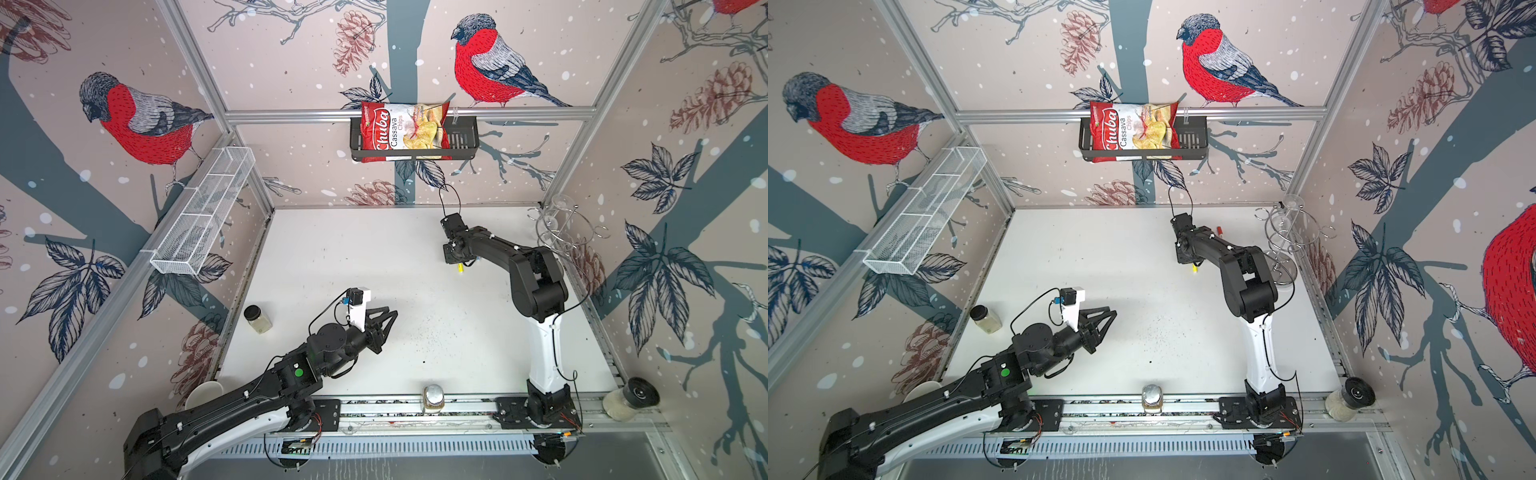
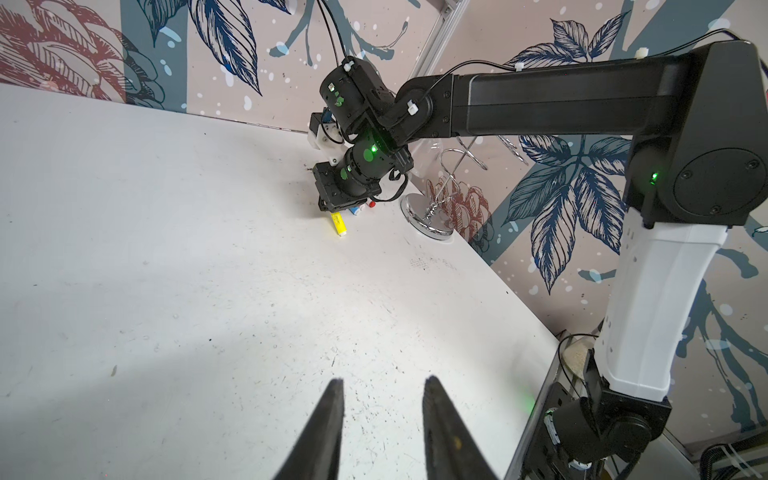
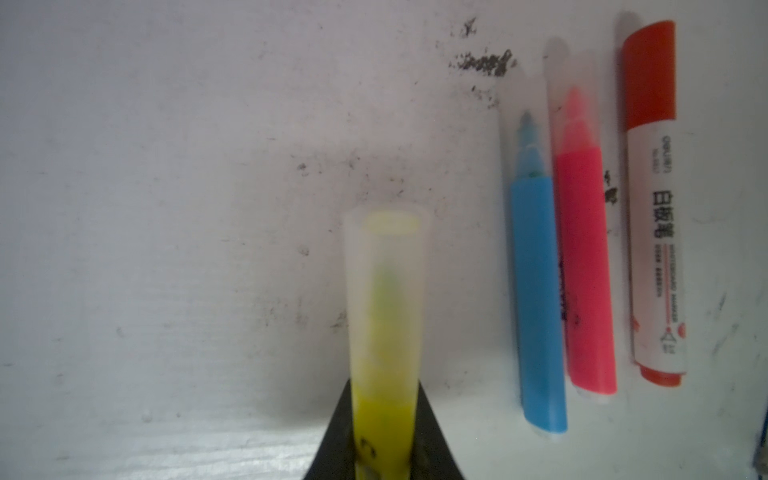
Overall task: Insert the pens into the pen caps
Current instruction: 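Carry the capped yellow highlighter with the right gripper to the other markers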
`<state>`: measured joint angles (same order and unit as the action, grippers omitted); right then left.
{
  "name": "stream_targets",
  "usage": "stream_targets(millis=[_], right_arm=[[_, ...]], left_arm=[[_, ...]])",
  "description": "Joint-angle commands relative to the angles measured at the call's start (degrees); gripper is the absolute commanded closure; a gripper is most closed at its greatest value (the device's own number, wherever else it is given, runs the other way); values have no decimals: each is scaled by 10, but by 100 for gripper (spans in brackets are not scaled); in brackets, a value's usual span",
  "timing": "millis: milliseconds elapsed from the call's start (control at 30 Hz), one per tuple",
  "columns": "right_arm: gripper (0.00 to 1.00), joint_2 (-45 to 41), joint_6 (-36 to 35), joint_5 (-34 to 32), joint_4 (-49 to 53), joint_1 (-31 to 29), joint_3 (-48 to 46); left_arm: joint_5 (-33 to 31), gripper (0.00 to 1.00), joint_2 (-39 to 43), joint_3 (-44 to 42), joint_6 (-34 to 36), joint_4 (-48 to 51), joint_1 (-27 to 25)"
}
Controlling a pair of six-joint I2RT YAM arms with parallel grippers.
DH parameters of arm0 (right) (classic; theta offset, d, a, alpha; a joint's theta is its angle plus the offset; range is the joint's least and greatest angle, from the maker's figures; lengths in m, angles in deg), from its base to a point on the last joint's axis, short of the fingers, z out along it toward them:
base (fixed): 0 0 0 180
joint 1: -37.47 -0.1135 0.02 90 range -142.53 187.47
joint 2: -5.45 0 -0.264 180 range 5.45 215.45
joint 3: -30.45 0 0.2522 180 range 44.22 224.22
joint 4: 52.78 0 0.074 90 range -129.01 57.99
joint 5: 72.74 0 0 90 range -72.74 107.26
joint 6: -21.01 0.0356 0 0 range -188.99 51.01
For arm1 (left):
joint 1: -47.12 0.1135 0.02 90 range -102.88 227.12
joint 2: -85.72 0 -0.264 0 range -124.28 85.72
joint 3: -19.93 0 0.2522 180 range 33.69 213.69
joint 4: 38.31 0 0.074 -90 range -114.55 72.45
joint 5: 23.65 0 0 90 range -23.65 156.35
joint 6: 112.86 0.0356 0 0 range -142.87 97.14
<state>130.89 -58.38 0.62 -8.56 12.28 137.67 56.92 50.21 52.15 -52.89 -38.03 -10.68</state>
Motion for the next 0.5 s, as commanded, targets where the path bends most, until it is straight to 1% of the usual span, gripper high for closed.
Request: stream_targets(millis=[0,267,467], right_arm=[[96,7,-9,-15,15,5,13],[95,31,-26,-26,29,24,46],[95,59,-36,-51,52,30,86]], left_arm=[[-9,67,5,0,3,2,1],[-16,67,21,-6,1,9,1],[-16,67,22,-2,4,13,1]])
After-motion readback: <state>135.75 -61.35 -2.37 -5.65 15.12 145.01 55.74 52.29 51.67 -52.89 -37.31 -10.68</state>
